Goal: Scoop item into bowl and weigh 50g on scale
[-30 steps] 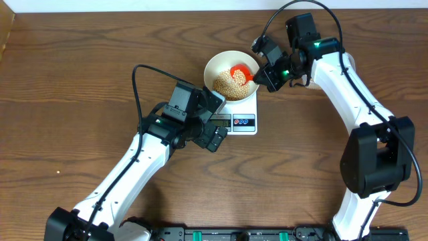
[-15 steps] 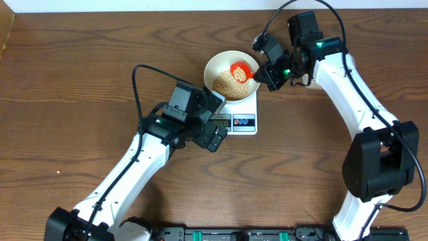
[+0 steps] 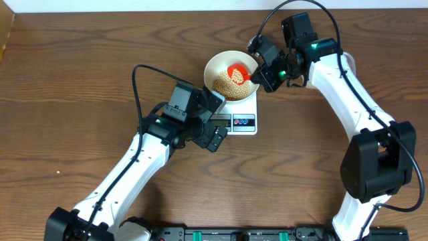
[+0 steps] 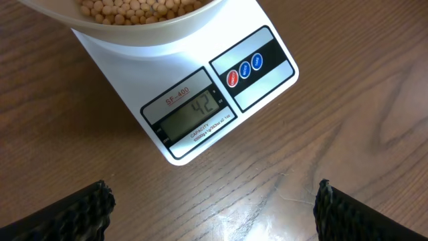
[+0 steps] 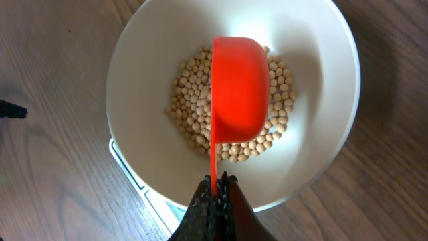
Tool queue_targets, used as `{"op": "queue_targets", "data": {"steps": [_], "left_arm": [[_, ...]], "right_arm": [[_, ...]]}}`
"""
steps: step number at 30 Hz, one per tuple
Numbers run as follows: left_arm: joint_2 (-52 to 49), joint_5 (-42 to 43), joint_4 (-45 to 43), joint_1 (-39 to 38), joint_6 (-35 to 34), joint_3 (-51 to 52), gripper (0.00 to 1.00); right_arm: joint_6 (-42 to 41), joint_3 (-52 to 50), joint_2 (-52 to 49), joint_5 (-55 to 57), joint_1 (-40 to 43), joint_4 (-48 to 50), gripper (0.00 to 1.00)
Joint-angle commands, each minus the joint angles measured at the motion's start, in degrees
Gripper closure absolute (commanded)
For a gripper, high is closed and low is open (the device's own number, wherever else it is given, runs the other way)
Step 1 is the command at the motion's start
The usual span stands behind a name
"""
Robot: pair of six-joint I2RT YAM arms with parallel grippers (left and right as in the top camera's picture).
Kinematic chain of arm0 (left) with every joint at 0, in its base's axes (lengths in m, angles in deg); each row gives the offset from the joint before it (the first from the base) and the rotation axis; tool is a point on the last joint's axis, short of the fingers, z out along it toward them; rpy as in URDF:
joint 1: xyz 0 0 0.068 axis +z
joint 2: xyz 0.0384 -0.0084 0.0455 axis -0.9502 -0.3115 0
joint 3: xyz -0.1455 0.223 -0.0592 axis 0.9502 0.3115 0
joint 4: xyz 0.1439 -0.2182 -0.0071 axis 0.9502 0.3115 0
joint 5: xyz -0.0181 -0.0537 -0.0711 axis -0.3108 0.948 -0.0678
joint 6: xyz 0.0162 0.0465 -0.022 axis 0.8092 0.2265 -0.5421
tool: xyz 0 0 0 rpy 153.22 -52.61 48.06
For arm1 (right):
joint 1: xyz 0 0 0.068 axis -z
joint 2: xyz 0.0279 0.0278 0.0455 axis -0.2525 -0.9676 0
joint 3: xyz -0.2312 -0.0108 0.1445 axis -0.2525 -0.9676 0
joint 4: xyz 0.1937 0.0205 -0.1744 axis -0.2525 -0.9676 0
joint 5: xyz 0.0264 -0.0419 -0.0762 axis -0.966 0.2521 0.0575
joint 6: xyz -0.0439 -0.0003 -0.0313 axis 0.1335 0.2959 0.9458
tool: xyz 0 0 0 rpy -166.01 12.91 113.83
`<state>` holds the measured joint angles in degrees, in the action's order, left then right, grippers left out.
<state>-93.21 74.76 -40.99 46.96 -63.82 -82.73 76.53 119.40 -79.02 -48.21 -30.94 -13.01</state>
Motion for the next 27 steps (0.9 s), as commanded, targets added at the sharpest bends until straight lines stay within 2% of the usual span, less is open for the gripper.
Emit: {"op": "queue_targets", "data": {"steps": [1,27], "left_arm": [[0.63,-0.35,-0.02,0.22,-0.09,-0.11,0.02],[0.63,-0.35,-0.02,0.22,-0.09,-0.11,0.02]], "right_arm": [[0.57,0.92,2.29,-0.15,-0.28,0.04,0.99],[0.37,0.92,2.29,-2.54,0.74,0.44,0.99]]}}
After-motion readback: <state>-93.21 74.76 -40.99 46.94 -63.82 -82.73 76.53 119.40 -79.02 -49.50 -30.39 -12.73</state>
